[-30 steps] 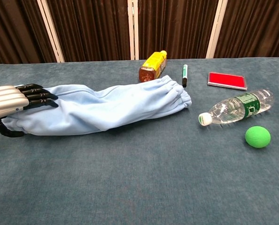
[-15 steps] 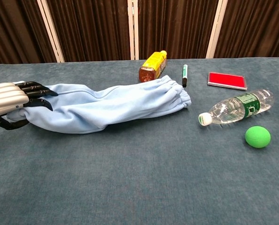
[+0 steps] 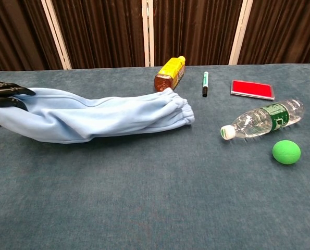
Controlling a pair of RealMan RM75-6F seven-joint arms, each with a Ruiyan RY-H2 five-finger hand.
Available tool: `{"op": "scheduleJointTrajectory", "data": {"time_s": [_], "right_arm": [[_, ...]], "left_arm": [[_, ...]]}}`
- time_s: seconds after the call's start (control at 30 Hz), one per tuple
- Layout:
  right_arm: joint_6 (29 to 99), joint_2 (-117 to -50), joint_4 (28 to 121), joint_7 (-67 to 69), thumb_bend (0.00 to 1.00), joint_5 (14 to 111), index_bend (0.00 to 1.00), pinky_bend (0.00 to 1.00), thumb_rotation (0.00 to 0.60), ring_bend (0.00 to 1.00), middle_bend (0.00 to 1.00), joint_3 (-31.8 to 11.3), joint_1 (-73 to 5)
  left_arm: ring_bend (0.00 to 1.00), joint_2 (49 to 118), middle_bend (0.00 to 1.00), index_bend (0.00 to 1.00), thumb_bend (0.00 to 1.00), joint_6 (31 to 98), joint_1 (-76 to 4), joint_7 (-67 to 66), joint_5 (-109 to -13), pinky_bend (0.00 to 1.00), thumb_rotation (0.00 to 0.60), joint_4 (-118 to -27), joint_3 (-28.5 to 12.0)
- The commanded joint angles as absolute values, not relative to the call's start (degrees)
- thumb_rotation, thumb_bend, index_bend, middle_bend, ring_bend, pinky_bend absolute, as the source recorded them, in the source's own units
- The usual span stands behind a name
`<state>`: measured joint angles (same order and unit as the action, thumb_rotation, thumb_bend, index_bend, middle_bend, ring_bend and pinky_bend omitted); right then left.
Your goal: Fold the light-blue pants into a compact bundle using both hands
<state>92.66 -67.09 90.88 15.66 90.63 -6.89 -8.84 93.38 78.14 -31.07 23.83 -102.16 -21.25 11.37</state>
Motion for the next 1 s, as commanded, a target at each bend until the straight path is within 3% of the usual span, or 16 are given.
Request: {"op": "scheduleJointTrajectory", "data": {"time_s": [0.03, 0.3, 0.53, 0.87, 1.0], "right_arm": [[92.7, -67.1, 91.1, 15.5, 0.0, 90.9, 0.08, 0.0, 0.6, 0.0, 0.03, -6.9, -8.8], [92.7, -66.9, 91.9, 15.3, 0.0, 91.8, 0.08, 0.0, 0.6, 0.0, 0.03, -6.7, -8.8], [93.0, -66.7, 92.1, 15.8, 0.0, 91.9, 0.08, 0.0, 0.6, 0.0, 0.03, -6.9, -8.7], [93.1, -66.5, 92.4, 16.2, 0.0, 91.9, 0.08, 0.0, 0.6, 0.0, 0.03, -7.1, -8.5], [93.0, -66.5, 92.2, 16.4, 0.0, 91.7, 0.08, 0.0, 0.6, 0.0, 0.03, -7.2, -8.5]], "left_arm": [[0.07, 91.4, 0.04, 0.47, 0.91, 79.6, -29.1, 24.9, -101.5, 0.16, 0.6, -21.0, 11.4], [0.07, 86.7, 0.04, 0.48, 0.91, 78.8, -21.3, 27.0, -99.5, 0.16, 0.6, -16.8, 12.2], [0.07, 85.7, 0.04, 0.49, 0.91, 80.3, -19.2, 28.3, -98.9, 0.16, 0.6, -14.3, 11.9], [0.08, 85.9, 0.05, 0.5, 0.91, 88.3, -26.3, 23.1, -101.7, 0.16, 0.6, -17.6, 11.2], [0.08, 85.2, 0.06, 0.5, 0.91, 87.9, -31.6, 17.4, -103.7, 0.16, 0.6, -21.9, 11.4]]}}
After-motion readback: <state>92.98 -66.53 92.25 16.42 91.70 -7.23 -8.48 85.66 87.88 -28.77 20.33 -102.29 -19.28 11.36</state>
